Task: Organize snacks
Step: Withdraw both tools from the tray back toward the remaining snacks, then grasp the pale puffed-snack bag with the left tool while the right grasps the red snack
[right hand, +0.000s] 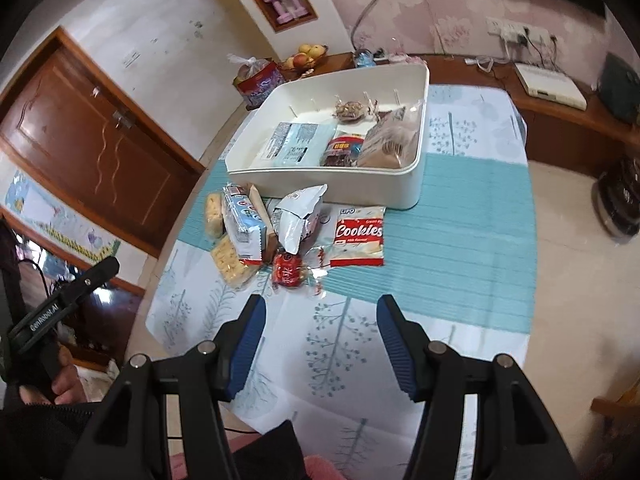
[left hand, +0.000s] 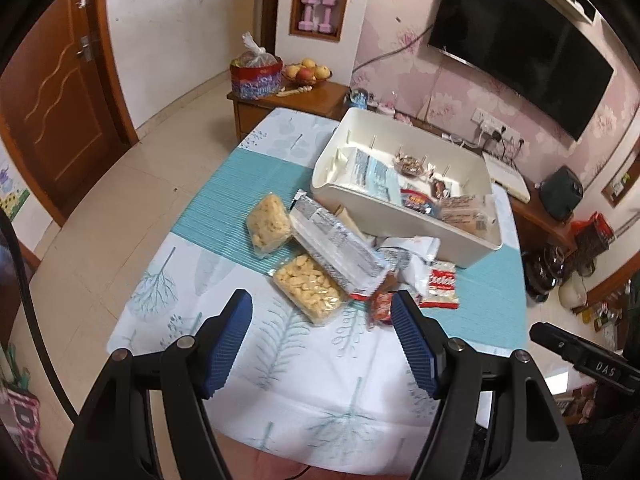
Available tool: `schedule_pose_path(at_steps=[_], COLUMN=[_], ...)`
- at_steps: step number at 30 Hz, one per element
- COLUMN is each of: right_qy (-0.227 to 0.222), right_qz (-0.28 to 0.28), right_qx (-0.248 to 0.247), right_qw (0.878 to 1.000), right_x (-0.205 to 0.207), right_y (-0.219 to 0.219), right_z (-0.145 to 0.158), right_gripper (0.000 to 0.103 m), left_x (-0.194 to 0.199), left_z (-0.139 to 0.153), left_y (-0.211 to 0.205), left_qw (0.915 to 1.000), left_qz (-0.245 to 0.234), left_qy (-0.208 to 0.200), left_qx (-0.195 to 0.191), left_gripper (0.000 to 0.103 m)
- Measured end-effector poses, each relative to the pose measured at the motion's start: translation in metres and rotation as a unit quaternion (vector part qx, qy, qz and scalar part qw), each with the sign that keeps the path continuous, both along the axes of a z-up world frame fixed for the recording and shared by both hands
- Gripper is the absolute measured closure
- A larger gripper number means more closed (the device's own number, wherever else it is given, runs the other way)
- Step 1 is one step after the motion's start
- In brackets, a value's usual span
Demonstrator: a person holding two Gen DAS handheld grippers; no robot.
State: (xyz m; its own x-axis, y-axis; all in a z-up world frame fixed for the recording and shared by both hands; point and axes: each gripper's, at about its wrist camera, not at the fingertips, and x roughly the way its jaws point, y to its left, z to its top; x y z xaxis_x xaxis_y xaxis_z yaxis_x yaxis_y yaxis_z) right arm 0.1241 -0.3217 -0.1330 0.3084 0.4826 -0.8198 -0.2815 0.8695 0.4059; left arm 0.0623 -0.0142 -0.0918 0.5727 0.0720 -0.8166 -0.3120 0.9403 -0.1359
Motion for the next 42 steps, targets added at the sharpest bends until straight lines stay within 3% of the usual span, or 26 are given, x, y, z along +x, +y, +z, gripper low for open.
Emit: schedule_pose_path(at_steps=[9, 12, 16, 22, 29, 36, 42], right_qy=[0.056, 0.07, 0.089, 0.124, 0.178, 0.241, 0.273], right_qz=[-0.095, -0.125, -0.162, -0.223, -0.286, -0.322, -0.352], right_qx=[0.04, 0.044, 0.05, 0.065, 0.084, 0.09, 0.093], right_qw=[0.993, 0.989, 0.981, 0.965, 0.938, 0.911, 0.891], right_x=[0.003, 0.002, 0.001, -0.002, -0.004, -0.001, 0.008], right_y=[0.023, 0.036, 0.048, 0.067, 0.084, 0.096, 0.097], right_z=[-0.019, -0.026, -0.037, -0.06, -0.089, -0.111, -0.126], right_gripper=[0.045, 0.045, 0.045, 0.045, 0.045, 0.045, 0.045], left_x=[0.036, 0.048, 0.063, 0.088, 0.12, 0.141, 0.155], left_z=[-0.011, -0.016, -0.024, -0.038, -0.065, -0.101, -0.13], left_y=[0.055, 0.07, 0.084, 0.101, 0.109, 0.107, 0.107], left_qw=[0.9973, 0.9951, 0.9904, 0.979, 0.9595, 0.9389, 0.932], left_qz=[-0.067, -0.089, -0.125, -0.185, -0.253, -0.305, -0.321], left_qy=[0.032, 0.043, 0.058, 0.081, 0.115, 0.141, 0.14], left_qx=[0.002, 0.003, 0.008, 0.028, 0.048, 0.073, 0.093], left_gripper=[0.032, 0.025, 0.025, 0.02, 0.013, 0.012, 0.012])
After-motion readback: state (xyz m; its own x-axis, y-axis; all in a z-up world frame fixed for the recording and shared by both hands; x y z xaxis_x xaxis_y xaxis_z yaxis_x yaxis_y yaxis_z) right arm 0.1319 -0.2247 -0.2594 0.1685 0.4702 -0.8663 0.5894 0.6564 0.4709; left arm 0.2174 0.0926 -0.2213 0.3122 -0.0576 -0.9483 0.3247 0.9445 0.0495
